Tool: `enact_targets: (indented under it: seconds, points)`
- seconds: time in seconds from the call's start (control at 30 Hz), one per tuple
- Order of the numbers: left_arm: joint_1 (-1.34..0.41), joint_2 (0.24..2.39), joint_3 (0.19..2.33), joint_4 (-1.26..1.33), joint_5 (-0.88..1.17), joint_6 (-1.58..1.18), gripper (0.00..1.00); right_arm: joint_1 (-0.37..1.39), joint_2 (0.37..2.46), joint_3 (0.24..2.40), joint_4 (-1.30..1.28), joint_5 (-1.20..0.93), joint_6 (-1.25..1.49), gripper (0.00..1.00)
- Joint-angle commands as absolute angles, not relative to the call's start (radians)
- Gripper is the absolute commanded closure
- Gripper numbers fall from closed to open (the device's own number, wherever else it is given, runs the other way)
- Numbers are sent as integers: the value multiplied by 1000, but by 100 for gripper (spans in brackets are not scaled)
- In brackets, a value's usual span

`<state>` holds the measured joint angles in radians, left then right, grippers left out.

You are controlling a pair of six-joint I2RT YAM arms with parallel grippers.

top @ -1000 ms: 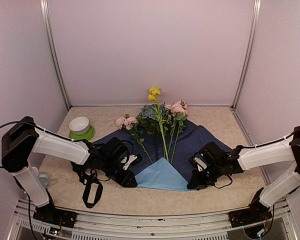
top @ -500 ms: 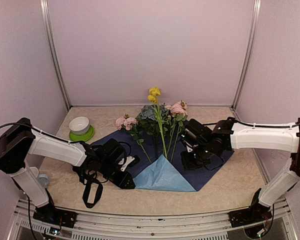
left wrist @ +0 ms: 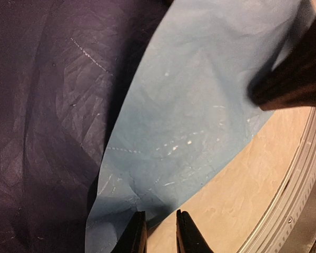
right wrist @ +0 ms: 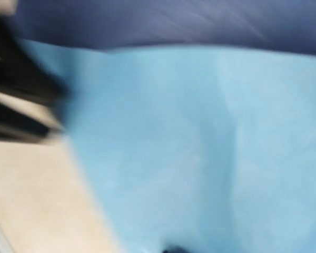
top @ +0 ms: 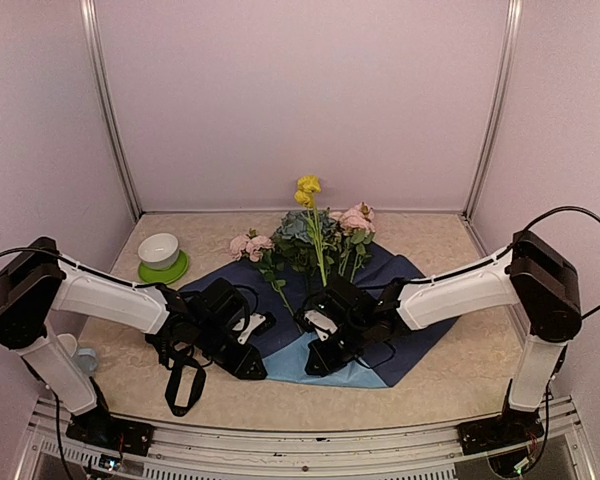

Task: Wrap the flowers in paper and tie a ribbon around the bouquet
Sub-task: Press the fold line on the 1/4-folded wrapping paper.

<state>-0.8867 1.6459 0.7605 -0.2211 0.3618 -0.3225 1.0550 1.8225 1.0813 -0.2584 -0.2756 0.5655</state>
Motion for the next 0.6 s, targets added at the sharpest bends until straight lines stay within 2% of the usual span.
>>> enact_targets:
  seconds: [0.0,0.27,0.57]
  points:
    - [-876,1639,703,-416,302,-333,78,1034,1882,1012,-201,-325,584,100]
    - [-943,1529,821,-322,237,-255,73,1032,1917,1011,-212,-323,589,100]
    - [-1010,1724,928,-306,321,-208,74,1027,1904,995,-181,-355,615,100]
